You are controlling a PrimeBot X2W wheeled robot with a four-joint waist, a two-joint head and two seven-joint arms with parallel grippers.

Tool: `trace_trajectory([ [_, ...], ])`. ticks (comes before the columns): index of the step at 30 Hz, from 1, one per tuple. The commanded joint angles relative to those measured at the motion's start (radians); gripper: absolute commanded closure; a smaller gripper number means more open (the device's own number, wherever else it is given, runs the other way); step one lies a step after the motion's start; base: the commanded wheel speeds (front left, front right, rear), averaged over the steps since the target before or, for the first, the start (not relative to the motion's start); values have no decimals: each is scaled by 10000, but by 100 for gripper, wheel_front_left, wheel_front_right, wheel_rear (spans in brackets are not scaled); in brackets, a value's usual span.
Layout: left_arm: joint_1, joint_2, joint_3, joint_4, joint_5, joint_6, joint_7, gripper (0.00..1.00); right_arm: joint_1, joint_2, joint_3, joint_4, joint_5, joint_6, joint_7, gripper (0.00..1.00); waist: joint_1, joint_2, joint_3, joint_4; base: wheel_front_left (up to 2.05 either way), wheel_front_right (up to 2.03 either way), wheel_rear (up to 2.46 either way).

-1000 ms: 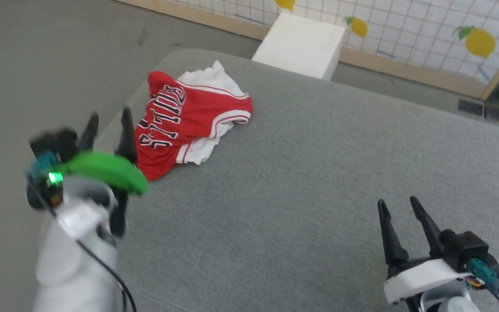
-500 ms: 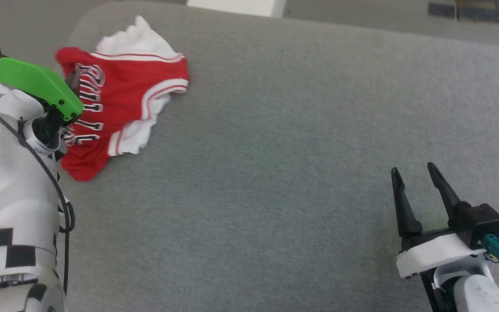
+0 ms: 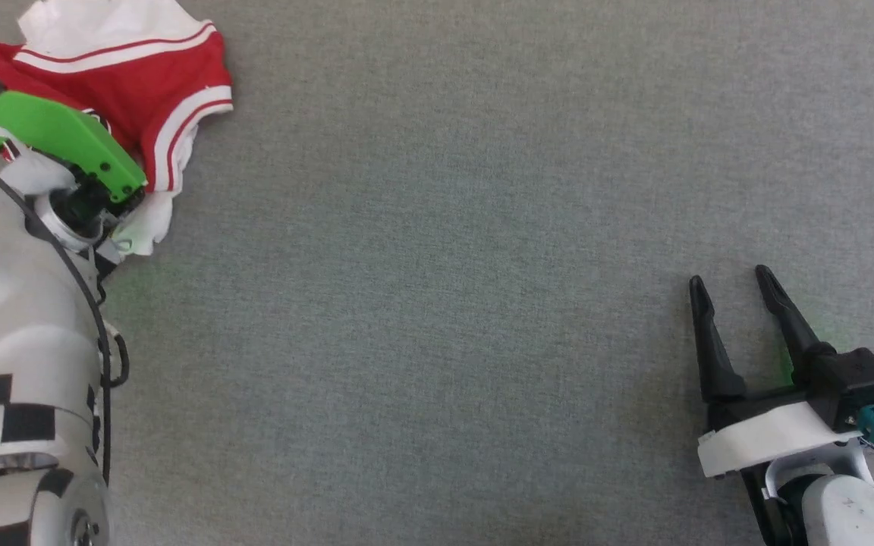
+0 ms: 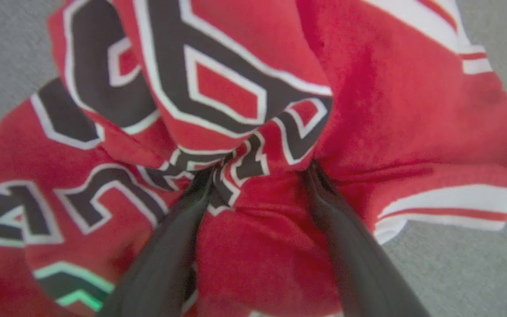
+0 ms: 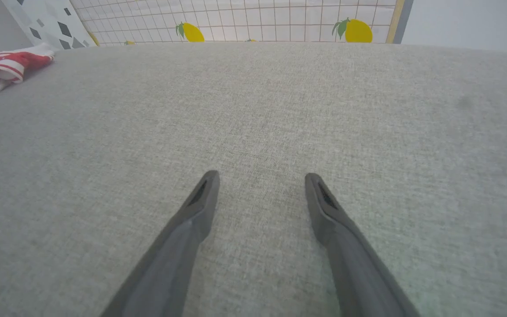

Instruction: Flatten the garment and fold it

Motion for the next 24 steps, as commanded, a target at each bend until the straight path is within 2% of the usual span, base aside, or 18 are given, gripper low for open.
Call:
trace_trajectory([
  [1, 158, -568, -138, 363, -136, -216, 298, 0, -12, -4, 1, -40, -50, -13, 31, 0, 0, -1, 283, -45, 0, 0, 0],
  [2, 133, -615, -134, 369, -176, -272, 243, 10, -36, -4, 0, -31, -58, -13, 42, 0, 0, -1, 287, -3, 0, 0, 0],
  [3, 98, -648, -140, 318, -200, -381, 108, 100, -56, -4, 10, -25, -64, -13, 52, 0, 0, -1, 284, 26, 0, 0, 0],
  [10, -317, -584, 29, -107, -350, -958, -1603, 100, -244, -4, 165, 317, 14, -13, -38, 0, 0, -1, -209, 251, 0, 0, 0],
  [13, -640, -465, -11, -397, -334, -1362, -2245, 100, -277, -4, 281, 605, 150, -13, -162, 0, 0, -1, -611, 299, 0, 0, 0],
  [14, -1092, -230, -283, -901, -218, -1870, -2717, 100, -305, -4, 397, 930, 380, -13, -327, 0, 0, -1, -1064, 271, 0, 0, 0],
  [16, -1439, -84, -445, -1351, -197, -2051, -3054, 100, -317, -4, 497, 1172, 540, -13, -452, 0, 0, -1, -1379, 214, 0, 0, 0],
  [21, -2260, 54, -1126, -2487, -252, -2212, -3164, 100, -283, -4, 752, 1893, 1014, -13, -788, 0, 0, -1, -2268, -81, 0, 0, 0],
  [24, -2676, -125, -1757, -3341, -720, -2229, -2884, 100, -243, -4, 858, 2268, 1315, -13, -964, 0, 0, -1, -2820, -378, 0, 0, 0],
])
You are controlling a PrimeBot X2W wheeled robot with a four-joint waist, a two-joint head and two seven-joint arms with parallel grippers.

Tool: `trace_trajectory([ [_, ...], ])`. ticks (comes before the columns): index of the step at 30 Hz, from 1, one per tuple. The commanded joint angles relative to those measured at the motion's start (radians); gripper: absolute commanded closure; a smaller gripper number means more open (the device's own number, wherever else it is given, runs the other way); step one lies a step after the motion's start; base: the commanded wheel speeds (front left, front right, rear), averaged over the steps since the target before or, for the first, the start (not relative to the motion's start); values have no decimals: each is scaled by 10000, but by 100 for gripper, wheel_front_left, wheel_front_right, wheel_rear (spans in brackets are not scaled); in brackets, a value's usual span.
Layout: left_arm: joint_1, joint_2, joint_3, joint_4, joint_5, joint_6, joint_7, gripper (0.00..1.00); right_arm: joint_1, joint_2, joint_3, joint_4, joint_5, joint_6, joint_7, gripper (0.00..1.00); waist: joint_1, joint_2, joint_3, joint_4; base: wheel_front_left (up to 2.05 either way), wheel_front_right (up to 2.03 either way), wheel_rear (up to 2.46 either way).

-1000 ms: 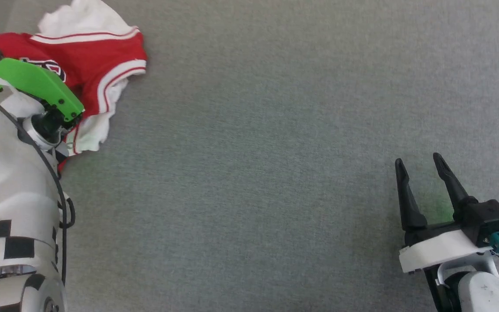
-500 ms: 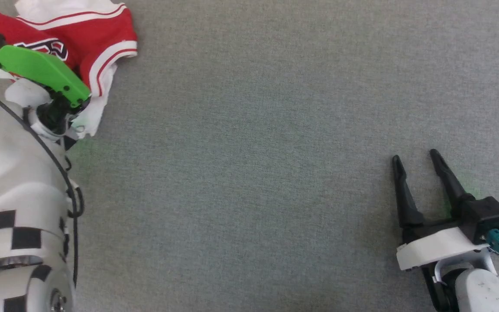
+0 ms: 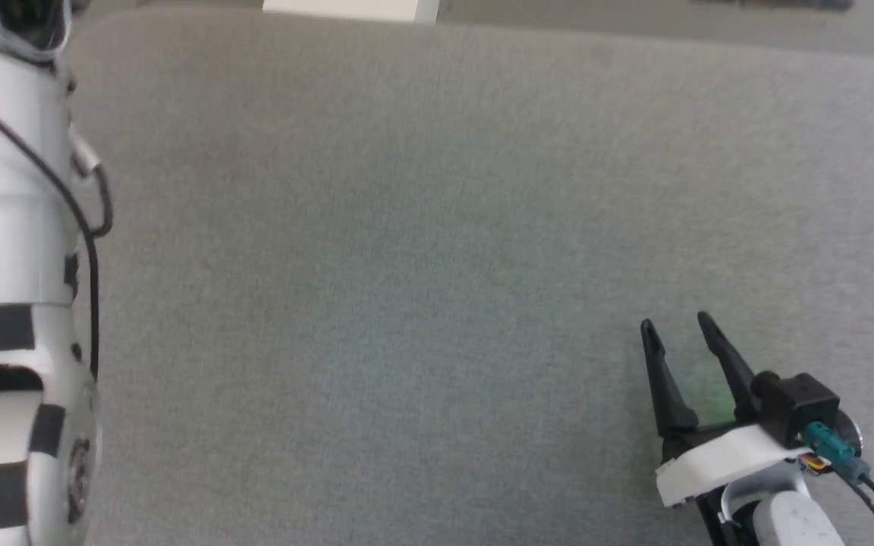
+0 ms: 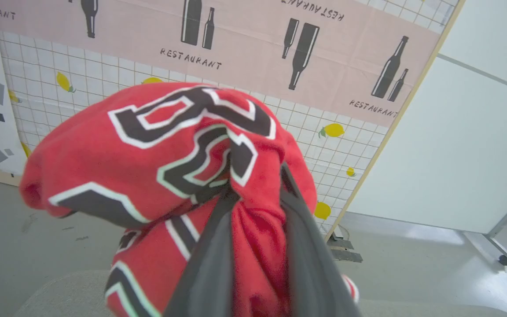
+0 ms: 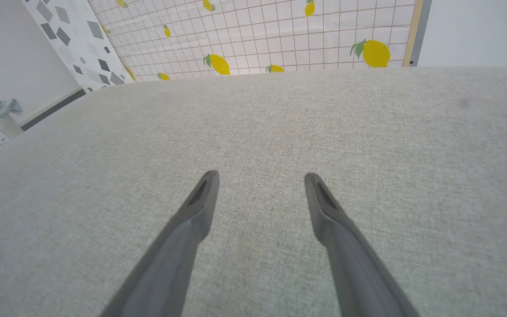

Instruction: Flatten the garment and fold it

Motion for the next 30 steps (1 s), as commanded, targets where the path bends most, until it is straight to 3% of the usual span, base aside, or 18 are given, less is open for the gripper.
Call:
trace_trajectory([
  [1, -252, -166, -281, -337, -326, -73, 114, 100, -34, -4, 28, 102, 123, -13, -99, 0, 0, 0, -928, -536, 0, 0, 0],
  [9, 533, -1116, -2216, -1992, -2122, -76, 909, 100, 99, -4, -228, 566, 382, -13, -280, 0, 0, 0, -1701, -1467, 0, 0, 0],
  [17, 3077, -1917, -4350, -1929, -2902, -77, 1010, 100, 406, -4, -757, 561, 312, -13, -310, 0, 0, 0, -1720, -2198, 0, 0, 0],
  [23, 5162, -1945, -6155, -795, -2977, -78, 1835, 100, 481, -4, -711, 435, 376, -13, -313, 0, 0, 0, -1607, -2703, 0, 0, 0],
  [30, 5949, -1520, -7340, 460, -2545, 167, 3595, 100, 539, -4, -731, 349, 497, -13, -314, 0, 0, 0, -1602, -2692, 0, 0, 0],
])
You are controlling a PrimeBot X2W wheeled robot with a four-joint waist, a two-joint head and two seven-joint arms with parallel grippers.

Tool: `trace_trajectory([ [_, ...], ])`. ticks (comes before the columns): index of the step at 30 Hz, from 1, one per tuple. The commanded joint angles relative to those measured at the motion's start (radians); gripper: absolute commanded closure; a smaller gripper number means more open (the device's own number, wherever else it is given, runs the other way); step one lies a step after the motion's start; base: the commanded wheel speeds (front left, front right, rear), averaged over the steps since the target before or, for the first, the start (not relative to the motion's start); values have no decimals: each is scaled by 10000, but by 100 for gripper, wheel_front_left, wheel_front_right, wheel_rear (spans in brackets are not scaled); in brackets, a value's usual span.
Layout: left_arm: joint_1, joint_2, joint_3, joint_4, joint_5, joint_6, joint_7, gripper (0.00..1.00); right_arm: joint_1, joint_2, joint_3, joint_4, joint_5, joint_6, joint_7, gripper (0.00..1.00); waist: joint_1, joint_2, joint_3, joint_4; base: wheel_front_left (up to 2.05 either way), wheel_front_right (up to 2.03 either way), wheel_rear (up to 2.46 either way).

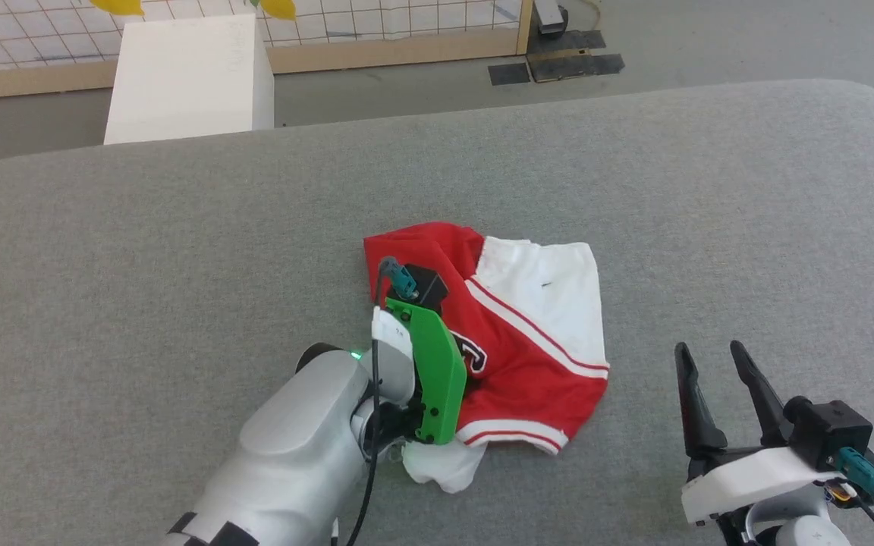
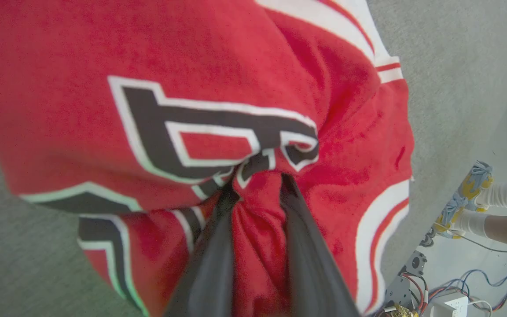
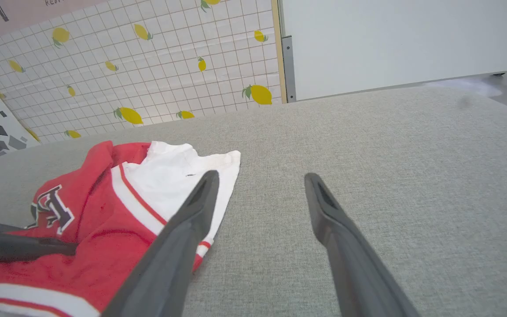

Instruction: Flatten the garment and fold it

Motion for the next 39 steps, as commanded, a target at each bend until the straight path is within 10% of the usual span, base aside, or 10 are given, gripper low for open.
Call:
trace_trajectory([
  [1, 198, 114, -24, 111, -32, 97, 197, 0, 127, 5, -9, -44, 86, -13, -56, 0, 1, -1, -59, 122, 0, 0, 0],
  [11, 7, 466, 2508, -1411, -1723, 331, -1582, 0, 234, 5, -93, 91, 309, -13, -56, 0, 1, -1, -777, 773, 0, 0, 0],
  [22, 2224, 1929, 3872, -3161, 325, 740, -7464, 0, 229, 5, -458, 218, 244, -13, -56, 0, 1, -1, -1102, 1219, 0, 0, 0],
  [32, 4427, 1972, 4111, -4377, 2833, 1946, -8215, 0, 50, 5, -823, 506, -56, -13, 224, 0, 1, -1, -912, 1289, 0, 0, 0],
  [39, 5253, 1418, 5126, -5372, 3458, 2029, -8219, 0, -646, 5, -1027, 693, -9, -13, 1354, 0, 1, -1, -623, 1211, 0, 0, 0],
])
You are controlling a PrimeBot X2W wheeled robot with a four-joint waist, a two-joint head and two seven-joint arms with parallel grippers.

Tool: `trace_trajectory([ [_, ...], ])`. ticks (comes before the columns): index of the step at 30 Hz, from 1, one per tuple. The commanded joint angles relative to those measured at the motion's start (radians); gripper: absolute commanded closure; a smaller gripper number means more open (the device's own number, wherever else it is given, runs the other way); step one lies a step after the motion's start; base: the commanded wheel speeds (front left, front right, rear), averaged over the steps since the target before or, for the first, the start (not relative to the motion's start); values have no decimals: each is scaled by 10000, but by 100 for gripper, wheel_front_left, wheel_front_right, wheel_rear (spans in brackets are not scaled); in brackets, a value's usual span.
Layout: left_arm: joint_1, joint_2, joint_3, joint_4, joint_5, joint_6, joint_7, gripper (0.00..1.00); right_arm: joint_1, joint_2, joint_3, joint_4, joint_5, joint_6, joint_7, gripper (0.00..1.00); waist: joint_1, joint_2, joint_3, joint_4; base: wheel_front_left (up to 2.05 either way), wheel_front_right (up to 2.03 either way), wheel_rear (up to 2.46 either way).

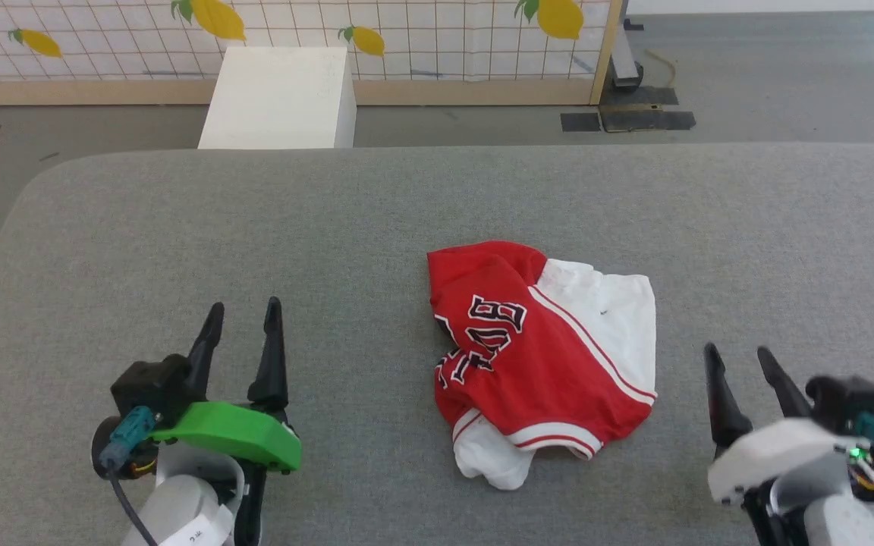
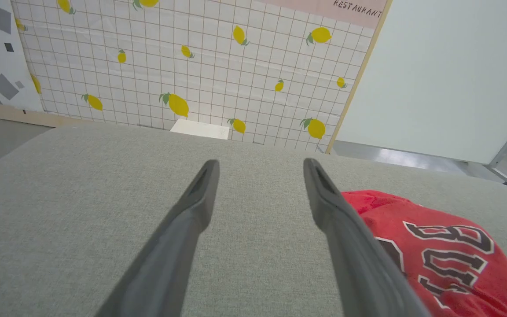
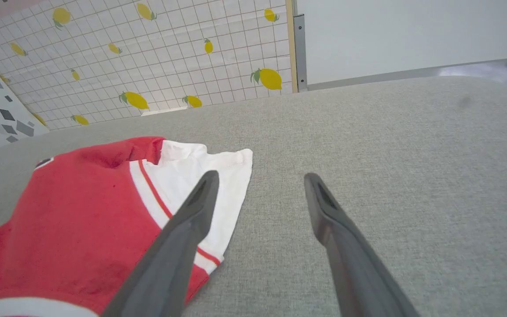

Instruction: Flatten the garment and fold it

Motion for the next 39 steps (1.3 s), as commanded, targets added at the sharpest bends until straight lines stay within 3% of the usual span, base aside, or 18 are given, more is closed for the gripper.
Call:
trace_trajectory([
  [1, 228, -85, 215, -155, 201, -3, -41, 0, -503, 3, -79, 95, -34, -13, 397, 0, 1, 0, 155, -18, 0, 0, 0],
  [4, 418, -255, 525, -413, 368, -101, -42, 0, -1355, 3, -154, 383, -307, -13, 1555, 0, 1, 0, 374, 32, 0, 0, 0],
  [13, 440, -719, 980, -621, 813, -572, -42, 0, -3870, -28, 144, 1735, -1981, -13, 6675, 0, 1, 0, 1263, 736, 0, 0, 0],
  [16, 372, -834, 1094, -548, 913, -750, -43, 0, -4244, -161, 68, 2032, -2638, -13, 7794, 0, 1, 0, 1565, 1010, 0, 0, 0],
  [20, 247, -1031, 1267, -466, 1003, -992, -43, 0, -4320, -227, -26, 2287, -2986, -13, 8561, 0, 1, 0, 1859, 1311, 0, 0, 0],
  [25, 199, -1198, 1537, -315, 1120, -1207, -43, 0, -4125, -272, 312, 2466, -2827, -13, 8748, 0, 1, 0, 1992, 1426, 0, 0, 0],
  [26, 193, -1229, 1598, -283, 1147, -1254, -43, 0, -4102, -296, 366, 2485, -2734, -13, 8778, 51, 1, 0, 1995, 1424, 0, 0, 0],
  [27, 189, -1253, 1646, -259, 1170, -1287, -43, 0, -4095, -319, 401, 2482, -2670, -13, 8787, 86, 1, 0, 1991, 1416, 0, 0, 0],
  [28, 185, -1285, 1712, -230, 1200, -1315, -43, 0, -4112, -367, 486, 2434, -2582, -13, 8737, 100, 1, 0, 1969, 1386, 0, 0, 0],
  [33, 189, -1423, 1881, -62, 1295, -1455, -43, 0, -4356, -635, 51, 1811, -2146, -13, 7995, 100, 1, 0, 1744, 1159, 0, 0, 0],
  [39, 305, -1561, 2010, 63, 1380, -1543, -43, 0, -3902, -823, -1787, 530, -1908, -13, 7331, 100, 1, 0, 1302, 792, 0, 0, 0],
])
